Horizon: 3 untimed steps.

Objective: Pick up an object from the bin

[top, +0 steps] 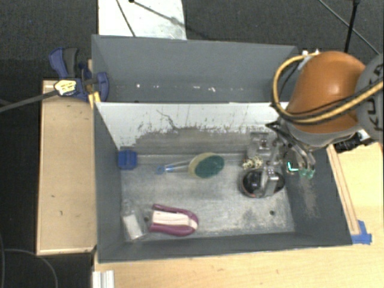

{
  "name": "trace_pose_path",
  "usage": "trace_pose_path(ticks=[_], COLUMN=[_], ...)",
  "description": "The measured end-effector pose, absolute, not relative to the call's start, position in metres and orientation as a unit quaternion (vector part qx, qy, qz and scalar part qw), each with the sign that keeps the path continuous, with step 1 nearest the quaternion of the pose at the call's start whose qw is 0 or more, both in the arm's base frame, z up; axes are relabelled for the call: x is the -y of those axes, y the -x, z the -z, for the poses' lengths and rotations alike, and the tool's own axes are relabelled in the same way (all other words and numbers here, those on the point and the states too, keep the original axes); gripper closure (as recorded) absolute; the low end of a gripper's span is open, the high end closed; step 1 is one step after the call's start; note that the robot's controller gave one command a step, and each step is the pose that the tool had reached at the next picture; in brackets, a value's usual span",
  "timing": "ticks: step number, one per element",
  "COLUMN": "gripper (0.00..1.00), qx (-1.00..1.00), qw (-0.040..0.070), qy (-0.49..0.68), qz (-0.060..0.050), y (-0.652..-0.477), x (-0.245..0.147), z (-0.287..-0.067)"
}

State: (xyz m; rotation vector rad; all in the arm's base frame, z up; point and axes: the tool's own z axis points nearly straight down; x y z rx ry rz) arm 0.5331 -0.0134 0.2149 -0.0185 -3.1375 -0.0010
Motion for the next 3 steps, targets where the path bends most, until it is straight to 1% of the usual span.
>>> trace_pose_path(ticks=[1, 2, 3], gripper=[0.00, 0.00, 0.00], qx=[0.988, 0.989, 0.987], qw=[-0.003, 0.002, 0.000], qy=[0.153, 0.146, 0.158], qz=[0.001, -0.001, -0.001], y=[-0.499, -0.566, -0.556], x=[-0.008, 0.030, 0.118], z=[-0.258, -0.121, -0.081])
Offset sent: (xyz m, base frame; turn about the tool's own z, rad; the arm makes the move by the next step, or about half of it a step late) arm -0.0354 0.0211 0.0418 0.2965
